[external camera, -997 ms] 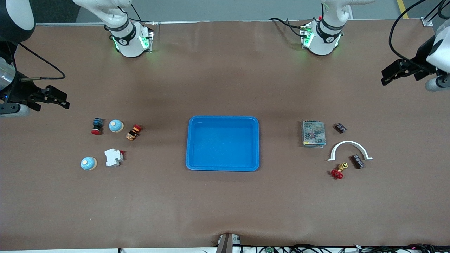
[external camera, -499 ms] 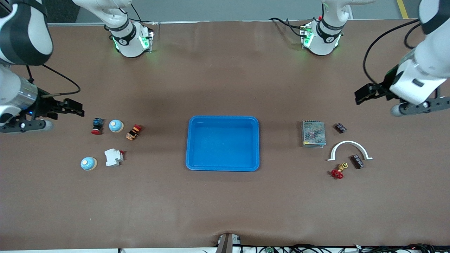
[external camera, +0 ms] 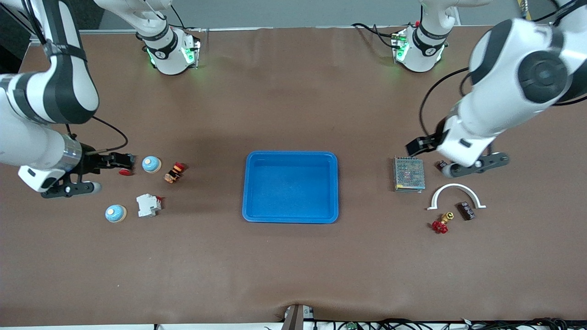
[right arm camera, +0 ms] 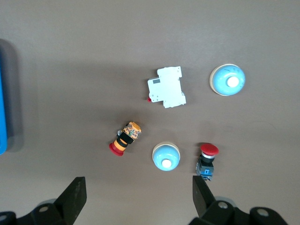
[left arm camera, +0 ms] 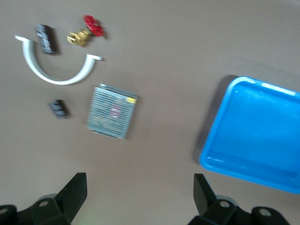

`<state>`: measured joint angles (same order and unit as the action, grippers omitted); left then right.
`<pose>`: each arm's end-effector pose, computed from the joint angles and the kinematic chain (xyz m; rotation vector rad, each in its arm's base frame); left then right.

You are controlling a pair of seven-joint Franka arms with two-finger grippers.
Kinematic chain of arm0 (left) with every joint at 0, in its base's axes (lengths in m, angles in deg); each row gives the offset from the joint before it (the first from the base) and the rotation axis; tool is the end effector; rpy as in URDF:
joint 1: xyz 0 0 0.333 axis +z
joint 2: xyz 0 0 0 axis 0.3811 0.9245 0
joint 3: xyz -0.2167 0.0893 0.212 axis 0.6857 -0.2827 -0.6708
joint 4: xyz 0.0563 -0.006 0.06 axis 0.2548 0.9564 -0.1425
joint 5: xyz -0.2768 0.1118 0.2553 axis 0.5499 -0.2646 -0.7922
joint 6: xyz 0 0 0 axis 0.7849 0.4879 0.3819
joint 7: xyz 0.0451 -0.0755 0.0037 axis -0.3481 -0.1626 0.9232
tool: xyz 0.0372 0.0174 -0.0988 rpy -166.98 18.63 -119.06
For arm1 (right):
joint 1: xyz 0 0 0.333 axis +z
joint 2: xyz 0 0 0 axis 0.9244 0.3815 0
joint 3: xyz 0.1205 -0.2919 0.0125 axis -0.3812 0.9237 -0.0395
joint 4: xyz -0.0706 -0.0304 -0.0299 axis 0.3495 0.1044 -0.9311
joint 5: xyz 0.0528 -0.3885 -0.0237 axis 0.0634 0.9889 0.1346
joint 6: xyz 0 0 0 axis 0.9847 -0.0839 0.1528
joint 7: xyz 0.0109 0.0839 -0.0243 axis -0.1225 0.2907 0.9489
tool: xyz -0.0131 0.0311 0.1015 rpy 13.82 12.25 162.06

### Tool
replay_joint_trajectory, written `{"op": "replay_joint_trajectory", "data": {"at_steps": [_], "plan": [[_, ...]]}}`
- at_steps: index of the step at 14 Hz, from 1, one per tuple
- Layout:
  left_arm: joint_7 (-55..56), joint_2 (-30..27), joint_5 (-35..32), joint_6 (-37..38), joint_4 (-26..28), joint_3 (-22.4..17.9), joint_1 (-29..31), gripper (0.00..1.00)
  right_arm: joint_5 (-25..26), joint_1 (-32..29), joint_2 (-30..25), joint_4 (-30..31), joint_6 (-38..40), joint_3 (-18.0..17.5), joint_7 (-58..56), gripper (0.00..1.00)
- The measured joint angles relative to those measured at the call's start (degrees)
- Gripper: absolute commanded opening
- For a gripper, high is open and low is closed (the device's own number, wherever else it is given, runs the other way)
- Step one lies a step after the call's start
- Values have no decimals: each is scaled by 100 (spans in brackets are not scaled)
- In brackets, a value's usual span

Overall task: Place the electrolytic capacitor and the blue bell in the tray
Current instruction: 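Grasp the blue bell with the right gripper while the left gripper grasps a capacitor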

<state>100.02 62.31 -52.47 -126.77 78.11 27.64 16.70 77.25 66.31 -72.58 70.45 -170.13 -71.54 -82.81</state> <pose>0.5887 -0.2215 0.5041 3.0863 0.4205 -0.1484 0.6166 0.0168 0.4195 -3.0796 -0.1912 0.2485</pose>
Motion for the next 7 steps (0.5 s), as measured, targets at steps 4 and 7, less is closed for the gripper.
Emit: {"op": "replay_joint_trajectory", "data": {"at_steps": [4,7], "plan": [[383,155,-54,-877,678,-2,-186,100,131,157,273,-22,-367,-2,-104,100],[383,162,-587,-1132,1101,-41,-14,100,187,79,606,-19,-683,47,-852,100]]}}
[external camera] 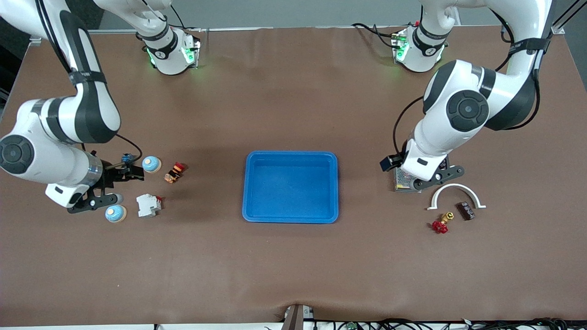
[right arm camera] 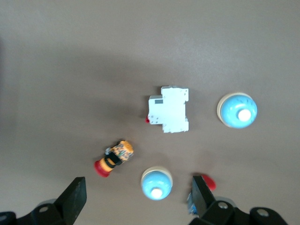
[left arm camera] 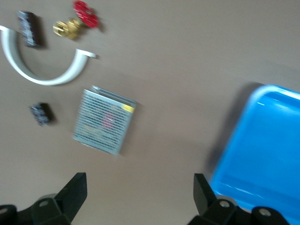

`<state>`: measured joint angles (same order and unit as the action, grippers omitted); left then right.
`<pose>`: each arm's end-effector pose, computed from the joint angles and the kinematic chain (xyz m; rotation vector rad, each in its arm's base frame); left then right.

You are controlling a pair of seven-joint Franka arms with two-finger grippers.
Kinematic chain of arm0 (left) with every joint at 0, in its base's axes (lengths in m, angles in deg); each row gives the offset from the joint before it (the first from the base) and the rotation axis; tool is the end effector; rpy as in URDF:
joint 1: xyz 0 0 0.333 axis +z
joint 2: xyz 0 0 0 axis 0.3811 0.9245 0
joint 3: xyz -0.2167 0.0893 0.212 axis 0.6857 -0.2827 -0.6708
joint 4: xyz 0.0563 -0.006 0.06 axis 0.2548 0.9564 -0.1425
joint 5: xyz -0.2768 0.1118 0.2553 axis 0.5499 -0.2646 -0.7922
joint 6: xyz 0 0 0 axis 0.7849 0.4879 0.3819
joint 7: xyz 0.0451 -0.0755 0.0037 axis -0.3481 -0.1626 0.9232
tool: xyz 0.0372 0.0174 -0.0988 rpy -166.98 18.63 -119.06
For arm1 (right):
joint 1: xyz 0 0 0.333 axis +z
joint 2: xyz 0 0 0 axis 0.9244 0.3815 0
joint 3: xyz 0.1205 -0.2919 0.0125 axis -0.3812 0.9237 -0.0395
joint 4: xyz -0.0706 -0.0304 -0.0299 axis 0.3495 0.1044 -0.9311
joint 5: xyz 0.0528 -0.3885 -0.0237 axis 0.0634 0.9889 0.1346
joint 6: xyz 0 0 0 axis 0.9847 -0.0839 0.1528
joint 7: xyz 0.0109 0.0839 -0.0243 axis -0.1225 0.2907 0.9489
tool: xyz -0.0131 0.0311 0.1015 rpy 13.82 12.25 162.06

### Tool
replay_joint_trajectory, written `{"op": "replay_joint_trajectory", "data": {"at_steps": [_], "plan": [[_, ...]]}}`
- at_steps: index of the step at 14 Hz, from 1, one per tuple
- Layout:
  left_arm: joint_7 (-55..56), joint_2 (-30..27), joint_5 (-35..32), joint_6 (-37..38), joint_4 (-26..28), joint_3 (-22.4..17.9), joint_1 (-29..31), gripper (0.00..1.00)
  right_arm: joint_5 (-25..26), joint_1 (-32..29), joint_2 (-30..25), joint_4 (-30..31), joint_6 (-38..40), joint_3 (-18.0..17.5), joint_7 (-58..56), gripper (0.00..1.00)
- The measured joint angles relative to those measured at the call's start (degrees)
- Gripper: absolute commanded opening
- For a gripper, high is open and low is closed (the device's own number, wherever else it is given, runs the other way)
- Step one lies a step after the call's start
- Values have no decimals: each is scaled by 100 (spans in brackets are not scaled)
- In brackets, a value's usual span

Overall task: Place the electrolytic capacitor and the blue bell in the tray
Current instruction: 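Grasp the blue bell with the right gripper while the left gripper grasps a capacitor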

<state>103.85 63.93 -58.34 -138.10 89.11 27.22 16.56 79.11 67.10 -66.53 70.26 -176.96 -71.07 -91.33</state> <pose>0.5864 -0.2149 0.4124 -3.0386 -0.4647 0.1032 0.6377 0.0183 0.3631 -3.0742 -0.4461 0.2230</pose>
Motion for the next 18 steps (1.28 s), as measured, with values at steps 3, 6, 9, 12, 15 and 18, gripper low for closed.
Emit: {"op": "replay_joint_trajectory", "data": {"at_steps": [3,6,9,12,15,18], "plan": [[-32,37,-188,-49,172,-13,414,100,6,-121,197,5,-81,22,-526,100],[-76,76,-463,-203,478,-21,845,100,11,-191,203,88,-201,27,-1225,100],[-77,89,-579,-558,862,-28,1289,100,12,-378,208,618,-907,39,-1873,100],[-78,98,-591,-985,1257,-30,1683,100,11,-442,212,1069,-1254,40,-2053,100],[-80,116,-604,-1660,1912,-31,1953,100,11,-439,193,1348,-1518,21,-2067,100],[-80,134,-633,-2040,2386,-34,2158,100,11,-434,95,1861,-2064,-2,-2068,100]]}}
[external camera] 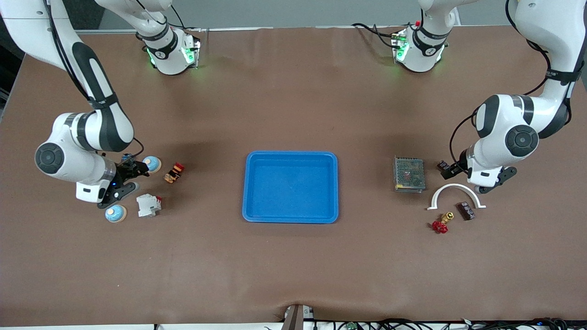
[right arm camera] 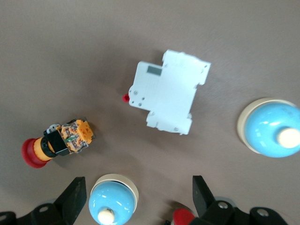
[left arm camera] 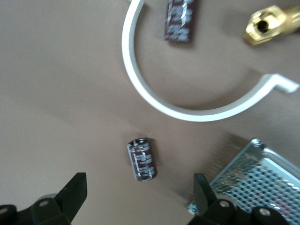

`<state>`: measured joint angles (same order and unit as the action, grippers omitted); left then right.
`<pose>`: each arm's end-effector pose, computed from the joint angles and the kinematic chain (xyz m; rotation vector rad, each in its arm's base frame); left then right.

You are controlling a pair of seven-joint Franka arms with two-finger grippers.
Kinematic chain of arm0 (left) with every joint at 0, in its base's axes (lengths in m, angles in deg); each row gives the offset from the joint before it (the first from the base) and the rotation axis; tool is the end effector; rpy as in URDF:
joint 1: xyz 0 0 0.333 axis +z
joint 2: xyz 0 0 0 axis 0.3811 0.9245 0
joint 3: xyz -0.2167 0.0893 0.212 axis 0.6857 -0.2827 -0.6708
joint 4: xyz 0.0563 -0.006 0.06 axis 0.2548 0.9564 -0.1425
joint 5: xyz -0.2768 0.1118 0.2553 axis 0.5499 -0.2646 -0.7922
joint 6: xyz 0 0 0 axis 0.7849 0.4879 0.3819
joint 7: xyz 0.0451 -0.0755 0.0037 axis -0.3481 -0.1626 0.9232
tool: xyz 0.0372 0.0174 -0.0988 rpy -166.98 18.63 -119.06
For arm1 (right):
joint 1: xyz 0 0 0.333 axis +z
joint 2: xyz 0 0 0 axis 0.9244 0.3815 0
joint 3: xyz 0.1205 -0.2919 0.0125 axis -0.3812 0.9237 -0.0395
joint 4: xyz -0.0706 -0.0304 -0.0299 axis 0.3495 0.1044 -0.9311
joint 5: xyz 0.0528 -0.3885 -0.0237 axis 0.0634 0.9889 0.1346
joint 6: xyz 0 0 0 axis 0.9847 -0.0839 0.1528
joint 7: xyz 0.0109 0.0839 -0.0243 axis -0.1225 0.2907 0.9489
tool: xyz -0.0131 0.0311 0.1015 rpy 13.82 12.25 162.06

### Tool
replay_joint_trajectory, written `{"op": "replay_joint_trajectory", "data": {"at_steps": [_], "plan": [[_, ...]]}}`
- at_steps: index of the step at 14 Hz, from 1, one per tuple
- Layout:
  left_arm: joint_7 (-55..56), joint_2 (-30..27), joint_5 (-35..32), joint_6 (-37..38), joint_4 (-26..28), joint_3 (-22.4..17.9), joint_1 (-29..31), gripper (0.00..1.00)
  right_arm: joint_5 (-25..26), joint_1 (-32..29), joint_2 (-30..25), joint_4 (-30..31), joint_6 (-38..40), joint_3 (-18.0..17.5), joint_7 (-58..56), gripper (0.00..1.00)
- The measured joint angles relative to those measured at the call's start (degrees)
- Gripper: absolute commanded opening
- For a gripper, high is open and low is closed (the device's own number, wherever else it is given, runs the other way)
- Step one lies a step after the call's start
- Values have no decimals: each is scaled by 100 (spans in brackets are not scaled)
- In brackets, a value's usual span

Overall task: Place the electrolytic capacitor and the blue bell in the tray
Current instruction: 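Grasp the blue bell with the right gripper while the left gripper grasps a capacitor, then carry the capacitor to the tray while the right gripper lifts the bell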

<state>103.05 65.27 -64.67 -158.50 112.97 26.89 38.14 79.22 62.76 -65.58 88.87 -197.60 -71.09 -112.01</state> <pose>0.5475 0.0044 0.2486 -2.8939 -0.8263 0.2033 0.5834 -0.0255 0.2424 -2.9577 -0.8762 0.1793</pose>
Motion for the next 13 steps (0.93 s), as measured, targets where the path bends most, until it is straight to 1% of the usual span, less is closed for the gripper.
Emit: {"op": "replay_joint_trajectory", "data": {"at_steps": [1,3,8,9,10,11,13], "plan": [[0,21,-1,-41,79,1,73,100,0,0,-53,152,-100,-1,-6,100],[0,127,-4,-157,165,-2,256,96,0,-1,-203,410,-184,0,-16,100],[-1,561,-8,-804,297,-2,478,87,0,-3,-664,1096,-399,0,-37,100],[6,612,-8,-847,296,2,478,80,0,-3,-710,1182,-417,0,-47,100],[9,650,-8,-916,297,9,478,67,0,-4,-727,1251,-458,1,-61,100],[13,690,-8,-1014,300,16,478,50,0,-5,-727,1325,-580,3,-72,100],[15,779,-8,-1166,318,24,477,0,0,-6,-727,1552,-966,5,-89,100]]}}
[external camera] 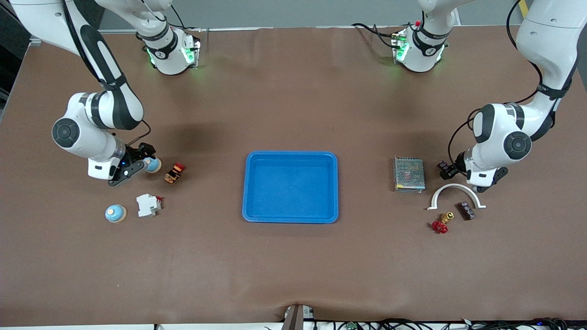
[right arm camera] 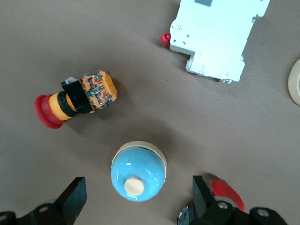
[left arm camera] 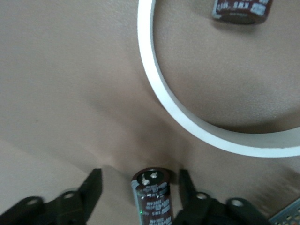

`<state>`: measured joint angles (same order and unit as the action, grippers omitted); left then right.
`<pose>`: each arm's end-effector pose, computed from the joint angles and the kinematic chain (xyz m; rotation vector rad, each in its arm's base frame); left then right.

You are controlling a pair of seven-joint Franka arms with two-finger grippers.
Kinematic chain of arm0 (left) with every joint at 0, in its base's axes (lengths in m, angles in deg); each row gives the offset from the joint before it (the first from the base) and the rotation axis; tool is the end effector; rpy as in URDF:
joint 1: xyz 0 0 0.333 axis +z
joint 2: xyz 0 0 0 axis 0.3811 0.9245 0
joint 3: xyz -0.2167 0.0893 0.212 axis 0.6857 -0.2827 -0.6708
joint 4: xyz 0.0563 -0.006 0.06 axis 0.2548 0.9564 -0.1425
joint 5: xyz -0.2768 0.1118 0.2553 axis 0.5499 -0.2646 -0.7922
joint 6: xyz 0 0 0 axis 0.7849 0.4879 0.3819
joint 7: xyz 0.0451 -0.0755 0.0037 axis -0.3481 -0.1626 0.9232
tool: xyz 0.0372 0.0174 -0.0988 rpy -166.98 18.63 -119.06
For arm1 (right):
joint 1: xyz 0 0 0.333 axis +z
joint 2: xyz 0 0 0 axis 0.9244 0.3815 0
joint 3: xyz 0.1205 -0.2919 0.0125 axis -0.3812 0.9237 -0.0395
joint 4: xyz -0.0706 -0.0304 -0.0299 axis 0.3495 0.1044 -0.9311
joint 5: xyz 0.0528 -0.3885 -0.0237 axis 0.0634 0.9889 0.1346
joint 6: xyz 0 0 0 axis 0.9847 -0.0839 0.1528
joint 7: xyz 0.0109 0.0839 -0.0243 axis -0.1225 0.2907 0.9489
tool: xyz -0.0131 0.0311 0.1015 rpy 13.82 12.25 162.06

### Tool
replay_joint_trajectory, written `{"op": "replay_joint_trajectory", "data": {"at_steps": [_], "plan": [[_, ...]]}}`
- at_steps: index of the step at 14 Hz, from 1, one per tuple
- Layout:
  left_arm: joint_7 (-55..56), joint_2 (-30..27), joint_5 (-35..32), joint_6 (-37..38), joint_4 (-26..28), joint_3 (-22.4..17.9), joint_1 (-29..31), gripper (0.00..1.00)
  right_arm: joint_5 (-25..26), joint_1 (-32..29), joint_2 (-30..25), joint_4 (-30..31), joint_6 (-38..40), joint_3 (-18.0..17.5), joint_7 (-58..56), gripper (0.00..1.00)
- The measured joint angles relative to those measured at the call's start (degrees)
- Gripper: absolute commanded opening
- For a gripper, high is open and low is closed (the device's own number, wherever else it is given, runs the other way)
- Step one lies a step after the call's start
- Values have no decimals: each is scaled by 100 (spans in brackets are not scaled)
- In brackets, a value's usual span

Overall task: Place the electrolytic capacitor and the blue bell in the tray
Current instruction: 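Carry the capacitor to the tray while the right gripper lifts the bell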

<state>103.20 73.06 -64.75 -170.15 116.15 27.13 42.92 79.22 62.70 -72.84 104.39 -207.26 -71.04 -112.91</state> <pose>0.5327 0.0356 0.1726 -2.9382 -0.9439 0.2177 0.5146 -0.0226 0.2240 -2.9633 -0.9031 0.1460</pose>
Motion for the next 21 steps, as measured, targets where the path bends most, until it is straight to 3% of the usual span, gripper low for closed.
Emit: {"op": "replay_joint_trajectory", "data": {"at_steps": [6,9,14,18,21], "plan": [[-1,-72,0,-51,-18,76,-4,0,0,0,6,360,-504,1,-109,100],[276,-427,0,55,-67,273,0,0,0,0,87,455,-796,4,-121,100],[1220,-1047,0,680,-293,1086,-11,0,0,-1,263,484,-1038,8,-163,100],[2181,-1038,0,919,-749,1854,-48,0,0,-2,371,485,-1153,11,-182,100],[2811,-830,0,928,-1052,2129,-335,0,0,-3,438,487,-1252,12,-231,100]]}}
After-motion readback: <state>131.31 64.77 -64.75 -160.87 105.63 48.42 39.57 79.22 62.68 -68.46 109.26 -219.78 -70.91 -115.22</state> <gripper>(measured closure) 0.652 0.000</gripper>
